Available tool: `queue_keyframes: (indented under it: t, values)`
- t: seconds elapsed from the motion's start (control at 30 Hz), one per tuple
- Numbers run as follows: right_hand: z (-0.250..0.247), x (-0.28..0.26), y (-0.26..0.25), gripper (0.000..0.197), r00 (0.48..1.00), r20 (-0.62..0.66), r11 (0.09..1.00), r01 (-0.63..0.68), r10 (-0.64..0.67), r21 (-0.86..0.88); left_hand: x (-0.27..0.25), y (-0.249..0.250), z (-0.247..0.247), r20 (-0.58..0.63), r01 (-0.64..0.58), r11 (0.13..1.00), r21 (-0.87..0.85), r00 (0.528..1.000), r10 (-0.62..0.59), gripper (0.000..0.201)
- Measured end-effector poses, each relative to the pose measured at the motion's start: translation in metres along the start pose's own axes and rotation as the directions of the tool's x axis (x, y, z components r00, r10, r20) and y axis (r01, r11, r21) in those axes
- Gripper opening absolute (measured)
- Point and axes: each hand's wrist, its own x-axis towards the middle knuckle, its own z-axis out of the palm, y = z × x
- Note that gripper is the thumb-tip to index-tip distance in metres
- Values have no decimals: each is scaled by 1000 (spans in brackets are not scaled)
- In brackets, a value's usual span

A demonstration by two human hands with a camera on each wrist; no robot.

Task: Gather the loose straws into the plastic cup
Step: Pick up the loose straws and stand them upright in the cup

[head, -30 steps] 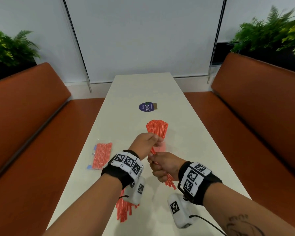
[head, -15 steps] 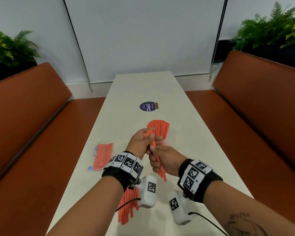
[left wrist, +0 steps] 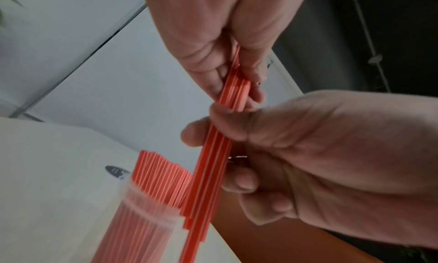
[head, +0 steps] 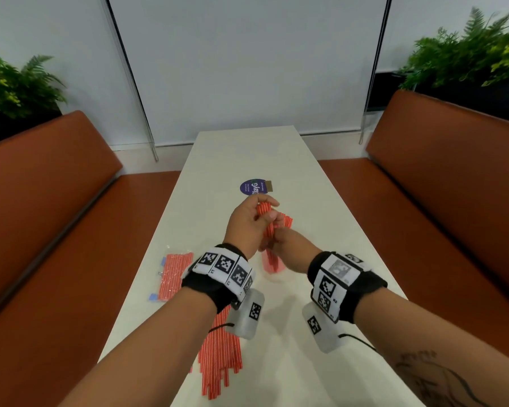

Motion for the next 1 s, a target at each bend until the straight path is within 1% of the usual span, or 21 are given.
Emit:
queue_keyframes:
  t: [0.03, 0.1, 0.17, 0.23, 0.3, 0.37, 0.4, 0.43, 0.47, 0.53, 0.6, 0.63, 0.67, 0.7, 0.77, 0.83, 0.87, 0.9, 0.93, 0.97, 1.0]
  values:
    - [-6, 4, -4, 27, 998, -57, 996, 21, -26, -86, 4, 4, 1, -25, -31, 1000, 6, 999, 31, 39]
    - [-16, 16, -6, 39, 977, -187, 967, 55, -103, -248, 15, 9, 1, -71, -92, 995, 44, 993, 95, 43]
    - [-21, 28, -5, 45, 947, -288, 957, 58, -143, -285, 26, 9, 4, -94, -118, 989, 92, 987, 127, 50]
    - [-23, 36, 0, 46, 933, -338, 965, 35, -125, -261, 37, 5, 9, -118, -99, 992, 82, 987, 109, 54]
    - [-21, 44, 9, 42, 942, -333, 969, -39, -46, -244, 44, -3, 16, -141, -43, 996, 77, 989, 54, 52]
    - [-16, 51, 19, 27, 958, -284, 966, -104, 34, -236, 45, -14, 19, -132, 33, 989, 144, 991, -14, 46]
    - [-14, 54, 25, 15, 961, -263, 965, -143, 83, -220, 46, -21, 19, -126, 64, 977, 203, 991, -39, 43]
    - [-14, 55, 29, 9, 957, -266, 968, -166, 112, -189, 45, -27, 17, -120, 82, 961, 265, 991, -51, 42]
    - [-15, 56, 34, 18, 945, -295, 970, -190, 139, -151, 44, -32, 14, -122, 93, 945, 314, 991, -57, 42]
    - [-22, 56, 41, 37, 910, -381, 982, -188, 163, -29, 44, -41, 5, -162, 119, 926, 357, 985, -64, 43]
    - [-31, 56, 46, 42, 870, -469, 987, -153, 155, 42, 44, -50, -2, -200, 166, 906, 390, 975, -92, 44]
    - [-34, 56, 49, 42, 853, -504, 990, -129, 136, 48, 44, -55, -5, -197, 181, 887, 424, 975, -104, 46]
    - [-36, 56, 53, 42, 851, -515, 994, -110, 106, 24, 43, -59, -6, -178, 183, 861, 474, 978, -110, 49]
    - [-37, 56, 55, 44, 860, -507, 995, -93, 61, -38, 41, -62, -6, -146, 171, 826, 537, 983, -109, 54]
    - [-34, 54, 60, 53, 907, -417, 958, -59, -66, -282, 39, -67, -3, -53, 103, 710, 697, 994, -92, 64]
    - [-27, 53, 66, 60, 959, -215, 826, 33, -184, -562, 37, -72, 2, 76, -12, 545, 838, 993, -94, 70]
    - [-22, 55, 70, 61, 975, -102, 750, 85, -199, -656, 36, -74, 4, 136, -66, 464, 883, 984, -119, 69]
    - [-19, 56, 72, 61, 984, -18, 698, 115, -180, -707, 36, -75, 5, 177, -100, 402, 910, 971, -160, 68]
    - [-17, 56, 73, 60, 989, 22, 685, 116, -145, -719, 36, -77, 6, 192, -107, 369, 923, 961, -201, 67]
    - [-16, 56, 73, 59, 991, 20, 701, 107, -131, -705, 36, -76, 5, 189, -99, 364, 926, 957, -220, 66]
    - [-16, 55, 72, 59, 989, -16, 728, 99, -150, -678, 37, -73, 2, 169, -81, 373, 924, 963, -211, 65]
